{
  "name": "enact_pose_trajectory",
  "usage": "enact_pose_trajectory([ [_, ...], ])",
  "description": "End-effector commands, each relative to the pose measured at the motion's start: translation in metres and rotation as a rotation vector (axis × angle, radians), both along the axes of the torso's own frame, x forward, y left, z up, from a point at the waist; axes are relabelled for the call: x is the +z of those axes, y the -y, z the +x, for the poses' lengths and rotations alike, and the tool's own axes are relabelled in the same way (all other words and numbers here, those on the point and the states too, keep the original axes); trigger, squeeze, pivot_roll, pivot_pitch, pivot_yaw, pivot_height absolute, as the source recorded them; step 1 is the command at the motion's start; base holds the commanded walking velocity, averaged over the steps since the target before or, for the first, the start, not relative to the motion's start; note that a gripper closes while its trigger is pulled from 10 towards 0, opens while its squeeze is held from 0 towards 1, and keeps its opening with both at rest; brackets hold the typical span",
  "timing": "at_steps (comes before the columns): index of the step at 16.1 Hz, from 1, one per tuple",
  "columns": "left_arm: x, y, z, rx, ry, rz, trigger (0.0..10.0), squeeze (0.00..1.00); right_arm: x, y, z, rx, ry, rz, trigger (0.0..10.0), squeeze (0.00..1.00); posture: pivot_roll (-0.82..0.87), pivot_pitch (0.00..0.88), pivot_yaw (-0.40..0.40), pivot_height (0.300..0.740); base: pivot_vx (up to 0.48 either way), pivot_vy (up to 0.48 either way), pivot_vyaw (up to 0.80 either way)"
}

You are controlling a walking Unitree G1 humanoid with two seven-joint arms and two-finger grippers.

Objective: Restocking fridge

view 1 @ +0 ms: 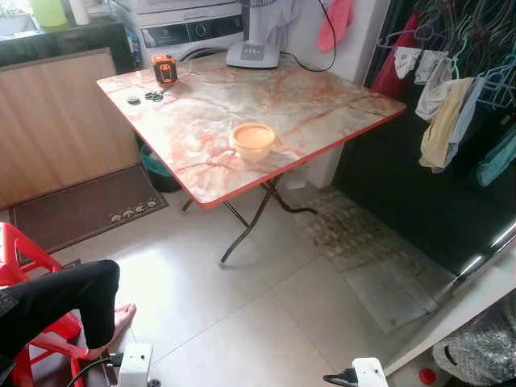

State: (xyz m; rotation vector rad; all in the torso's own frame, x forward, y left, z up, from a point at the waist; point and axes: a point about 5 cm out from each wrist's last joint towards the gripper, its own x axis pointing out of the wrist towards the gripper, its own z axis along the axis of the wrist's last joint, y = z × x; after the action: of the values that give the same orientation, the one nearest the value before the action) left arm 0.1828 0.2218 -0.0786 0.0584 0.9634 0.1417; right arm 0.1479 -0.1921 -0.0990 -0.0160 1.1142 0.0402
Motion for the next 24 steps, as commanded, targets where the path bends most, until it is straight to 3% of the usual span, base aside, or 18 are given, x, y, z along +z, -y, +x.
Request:
enact_pose_trajectory([
  [1, 0.007, -0.003, 0.011, 0.108, 0.108, -0.084, 10.0, 0.00, 0.001, 0.002, 0.002, 0.005, 0.002, -0.008, 10.0, 0.00, -0.09, 0.000, -0.049, 0.740, 0.000, 0.000, 0.00],
  [2, 0.013, -0.008, 0.017, 0.181, 0.181, -0.107, 10.0, 0.00, 0.001, 0.003, 0.002, 0.005, 0.003, -0.009, 10.0, 0.00, -0.09, 0.000, -0.050, 0.740, 0.000, 0.000, 0.00],
  [7, 0.020, -0.009, 0.027, 0.191, 0.241, -0.068, 10.0, 0.00, 0.001, 0.003, 0.002, 0.009, 0.003, -0.009, 10.0, 0.00, -0.08, 0.000, -0.053, 0.740, 0.000, 0.000, 0.00],
  [9, 0.019, -0.003, 0.028, 0.149, 0.230, -0.094, 10.0, 0.00, 0.001, 0.003, 0.002, 0.007, 0.005, -0.009, 10.0, 0.00, -0.09, 0.000, -0.053, 0.740, 0.000, 0.000, 0.00],
  [11, 0.023, -0.004, 0.031, 0.100, 0.274, -0.035, 10.0, 0.00, 0.001, 0.003, 0.002, 0.007, 0.005, -0.008, 10.0, 0.00, -0.08, 0.000, -0.053, 0.740, 0.000, 0.000, 0.00],
  [13, 0.023, 0.000, 0.031, 0.131, 0.298, -0.105, 10.0, 0.00, 0.001, 0.002, 0.002, 0.008, 0.004, -0.007, 10.0, 0.00, -0.09, 0.000, -0.052, 0.740, 0.000, 0.000, 0.00],
  [16, 0.026, -0.001, 0.034, 0.188, 0.364, -0.143, 10.0, 0.00, 0.001, 0.003, 0.002, 0.007, 0.003, -0.009, 10.0, 0.00, -0.09, 0.000, -0.051, 0.740, 0.000, 0.000, 0.00],
  [20, 0.026, -0.001, 0.034, 0.186, 0.366, -0.145, 10.0, 0.00, 0.001, 0.003, 0.002, 0.006, 0.003, -0.009, 10.0, 0.00, -0.09, 0.000, -0.051, 0.740, 0.000, 0.000, 0.00],
  [22, 0.016, 0.006, 0.025, 0.107, 0.247, -0.191, 10.0, 0.00, 0.001, 0.002, 0.002, 0.003, 0.004, -0.007, 10.0, 0.00, -0.10, 0.000, -0.046, 0.740, 0.000, 0.000, 0.00],
  [24, 0.012, 0.003, 0.017, 0.019, 0.175, -0.081, 10.0, 0.00, 0.001, 0.002, 0.001, 0.004, 0.003, -0.006, 10.0, 0.00, -0.09, 0.000, -0.049, 0.740, 0.000, 0.000, 0.00],
])
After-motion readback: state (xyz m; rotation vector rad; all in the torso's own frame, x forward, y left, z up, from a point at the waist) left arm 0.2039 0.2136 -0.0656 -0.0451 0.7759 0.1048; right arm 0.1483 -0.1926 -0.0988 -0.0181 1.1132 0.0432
